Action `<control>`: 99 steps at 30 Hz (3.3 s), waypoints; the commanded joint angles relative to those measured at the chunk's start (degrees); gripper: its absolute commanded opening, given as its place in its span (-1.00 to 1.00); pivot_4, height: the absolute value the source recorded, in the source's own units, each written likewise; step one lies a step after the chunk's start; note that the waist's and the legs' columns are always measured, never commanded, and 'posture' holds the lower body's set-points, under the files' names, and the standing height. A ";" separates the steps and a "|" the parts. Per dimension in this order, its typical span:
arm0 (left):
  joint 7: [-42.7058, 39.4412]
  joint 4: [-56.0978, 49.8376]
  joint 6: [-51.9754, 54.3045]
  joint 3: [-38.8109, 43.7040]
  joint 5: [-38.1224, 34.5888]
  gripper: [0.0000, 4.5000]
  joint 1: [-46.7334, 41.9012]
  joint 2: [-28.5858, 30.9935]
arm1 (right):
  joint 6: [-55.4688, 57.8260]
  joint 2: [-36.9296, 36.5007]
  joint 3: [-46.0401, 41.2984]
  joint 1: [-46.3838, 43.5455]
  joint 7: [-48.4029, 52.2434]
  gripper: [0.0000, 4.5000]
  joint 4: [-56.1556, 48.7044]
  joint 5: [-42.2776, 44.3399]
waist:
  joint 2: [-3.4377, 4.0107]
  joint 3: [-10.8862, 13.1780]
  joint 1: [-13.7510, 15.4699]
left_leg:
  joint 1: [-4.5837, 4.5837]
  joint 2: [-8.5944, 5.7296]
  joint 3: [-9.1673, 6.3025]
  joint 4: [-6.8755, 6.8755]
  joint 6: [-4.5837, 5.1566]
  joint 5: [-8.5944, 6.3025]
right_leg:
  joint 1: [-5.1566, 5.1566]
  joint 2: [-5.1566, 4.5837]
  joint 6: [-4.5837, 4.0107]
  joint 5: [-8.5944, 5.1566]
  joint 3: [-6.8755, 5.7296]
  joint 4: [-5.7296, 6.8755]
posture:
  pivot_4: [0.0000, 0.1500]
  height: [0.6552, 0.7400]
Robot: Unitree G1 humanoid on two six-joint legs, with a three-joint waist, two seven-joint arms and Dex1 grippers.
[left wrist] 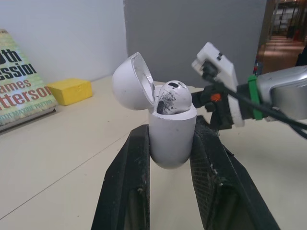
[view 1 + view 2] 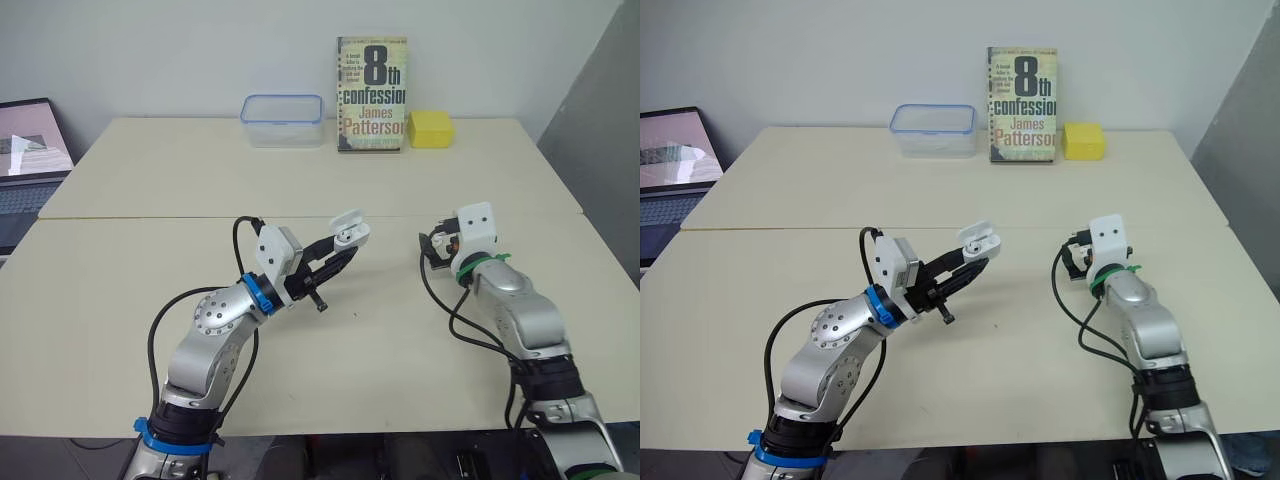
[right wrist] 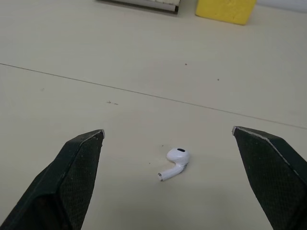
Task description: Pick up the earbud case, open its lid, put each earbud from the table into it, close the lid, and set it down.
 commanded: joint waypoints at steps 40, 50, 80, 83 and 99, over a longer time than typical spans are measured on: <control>-0.71 -9.24 2.91 0.78 -2.50 -0.65 5.48 4.18 | -10.62 -32.77 6.39 18.59 56.72 -0.82 -26.38 7.46 | 0.05 0.02 0.08 | 0.02 0.01 -0.05 0.01 0.03 -0.02 | 0.04 0.06 -0.05 0.04 -0.05 -0.05 | 1.00 1.00; -0.67 -12.15 4.77 1.07 -3.36 -0.65 7.28 5.77 | -31.43 -45.87 10.52 17.73 76.28 -0.82 -9.88 -1.87 | -0.01 0.06 0.11 | 0.27 0.04 0.01 0.01 0.03 -0.02 | 0.30 0.06 -0.04 0.03 -0.03 -0.12 | 1.00 1.00; -0.63 -12.75 6.00 1.78 -4.14 -0.65 7.91 7.39 | -20.39 -53.22 0.35 23.80 77.65 0.41 -26.19 -1.28 | -0.06 0.04 1.60 | 0.37 0.11 -0.01 0.02 0.00 -0.01 | 0.45 -0.16 -0.03 0.02 -0.03 -0.16 | 1.00 1.00; -0.67 -12.81 5.98 1.46 -4.06 -0.65 8.08 7.20 | -15.05 -56.59 -0.97 28.55 73.54 0.41 -31.61 -7.48 | -0.07 0.04 1.81 | 0.23 0.09 -0.09 0.05 0.00 -0.01 | 0.40 -0.20 -0.03 0.02 -0.03 -0.17 | 1.00 1.00; -0.05 -13.48 6.97 1.23 -4.16 -0.65 8.04 6.78 | -13.18 -56.47 4.67 31.20 67.48 0.41 -32.37 -18.03 | -0.07 0.04 1.66 | 0.29 0.06 0.02 0.05 -0.01 -0.01 | 0.40 -0.21 0.03 -0.02 -0.05 -0.16 | 1.00 1.00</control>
